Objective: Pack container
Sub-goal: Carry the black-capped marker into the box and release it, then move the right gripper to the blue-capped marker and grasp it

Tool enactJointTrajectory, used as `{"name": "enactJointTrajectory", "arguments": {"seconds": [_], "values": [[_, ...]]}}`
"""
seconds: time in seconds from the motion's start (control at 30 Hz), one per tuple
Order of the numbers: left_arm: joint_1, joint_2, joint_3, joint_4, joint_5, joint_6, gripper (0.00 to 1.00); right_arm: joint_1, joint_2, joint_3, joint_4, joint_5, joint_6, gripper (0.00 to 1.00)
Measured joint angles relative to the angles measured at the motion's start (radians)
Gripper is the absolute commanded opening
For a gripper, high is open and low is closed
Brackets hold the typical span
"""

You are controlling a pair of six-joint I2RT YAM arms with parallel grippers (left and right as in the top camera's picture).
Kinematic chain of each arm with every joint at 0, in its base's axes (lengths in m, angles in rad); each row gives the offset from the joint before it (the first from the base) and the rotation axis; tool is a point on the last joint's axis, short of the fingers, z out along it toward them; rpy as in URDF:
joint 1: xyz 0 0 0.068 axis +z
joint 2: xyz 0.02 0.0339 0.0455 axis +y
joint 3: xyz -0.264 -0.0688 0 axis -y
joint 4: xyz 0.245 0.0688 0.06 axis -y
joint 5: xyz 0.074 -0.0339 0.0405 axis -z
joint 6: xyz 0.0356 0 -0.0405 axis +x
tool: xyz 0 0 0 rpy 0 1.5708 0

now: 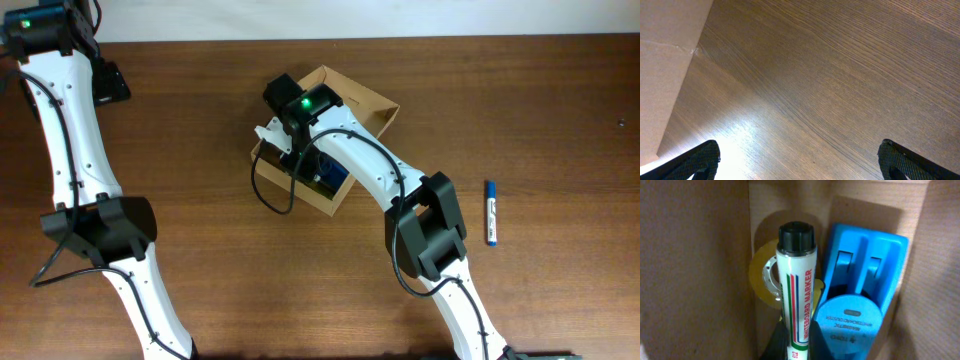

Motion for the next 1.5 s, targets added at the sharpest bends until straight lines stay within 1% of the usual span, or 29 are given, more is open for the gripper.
{"name": "enactJointTrajectory", "arguments": {"seconds": [0.07, 0.1, 0.13, 0.17, 0.23, 0.27, 0.3, 0.33, 0.4, 0.43, 0.47, 0.6, 0.77, 0.9, 0.93, 1.03, 1.07, 1.1, 1.2, 1.33, 1.43, 1.5], "values": [[0.0, 0.0, 0.0, 0.0, 0.0, 0.0, 1.0, 0.001, 0.005, 0.0, 0.005, -0.003, 0.005, 0.04], [0.0, 0.0, 0.0, 0.0, 0.0, 0.0, 1.0, 0.002, 0.01, 0.0, 0.009, -0.005, 0.01, 0.07], [0.0, 0.0, 0.0, 0.0, 0.0, 0.0, 1.0, 0.002, 0.012, 0.0, 0.011, -0.007, 0.014, 0.21], [0.0, 0.0, 0.0, 0.0, 0.0, 0.0, 1.0, 0.003, 0.015, 0.0, 0.014, -0.007, 0.019, 0.39], [0.0, 0.0, 0.0, 0.0, 0.0, 0.0, 1.0, 0.003, 0.016, 0.0, 0.018, -0.008, 0.024, 0.58], [0.0, 0.0, 0.0, 0.0, 0.0, 0.0, 1.0, 0.003, 0.016, 0.0, 0.014, -0.007, 0.026, 0.64], [0.0, 0.0, 0.0, 0.0, 0.0, 0.0, 1.0, 0.003, 0.016, 0.002, 0.005, -0.006, 0.027, 0.65], [0.0, 0.0, 0.0, 0.0, 0.0, 0.0, 1.0, 0.003, 0.016, 0.005, -0.009, -0.002, 0.025, 0.64], [0.0, 0.0, 0.0, 0.0, 0.0, 0.0, 1.0, 0.003, 0.016, 0.022, -0.045, 0.003, 0.023, 0.6], [0.0, 0.0, 0.0, 0.0, 0.0, 0.0, 1.0, 0.003, 0.016, 0.039, -0.062, 0.006, 0.025, 0.53], [0.0, 0.0, 0.0, 0.0, 0.0, 0.0, 1.0, 0.003, 0.015, 0.056, -0.07, 0.01, 0.026, 0.49], [0.0, 0.0, 0.0, 0.0, 0.0, 0.0, 1.0, 0.004, -0.028, 0.1, -0.083, 0.06, 0.05, 0.49], [0.0, 0.0, 0.0, 0.0, 0.0, 0.0, 1.0, -0.011, -0.195, 0.101, -0.09, 0.101, 0.079, 0.49], [0.0, 0.0, 0.0, 0.0, 0.0, 0.0, 1.0, -0.069, -0.372, 0.081, -0.074, 0.118, 0.093, 0.4], [0.0, 0.0, 0.0, 0.0, 0.0, 0.0, 1.0, -0.094, -0.42, 0.059, -0.066, 0.125, 0.098, 0.34], [0.0, 0.0, 0.0, 0.0, 0.0, 0.0, 1.0, -0.196, -0.569, -0.071, -0.023, 0.166, 0.128, 0.33], [0.0, 0.0, 0.0, 0.0, 0.0, 0.0, 1.0, -0.237, -0.613, -0.129, 0.002, 0.178, 0.14, 0.35], [0.0, 0.0, 0.0, 0.0, 0.0, 0.0, 1.0, -0.282, -0.656, -0.195, 0.028, 0.188, 0.15, 0.38], [0.0, 0.0, 0.0, 0.0, -0.001, 0.0, 1.0, -0.437, -0.752, -0.408, 0.092, 0.212, 0.179, 0.39], [0.0, 0.0, 0.0, 0.0, 0.0, 0.0, 1.0, -0.638, -0.795, -0.653, 0.163, 0.217, 0.211, 0.39], [0.0, 0.0, 0.0, 0.0, 0.0, 0.0, 1.0, -0.769, -0.791, -0.783, 0.183, 0.189, 0.232, 0.39], [0.0, 0.0, 0.0, 0.0, 0.0, 0.0, 1.0, -0.827, -0.785, -0.84, 0.184, 0.168, 0.242, 0.39]]}}
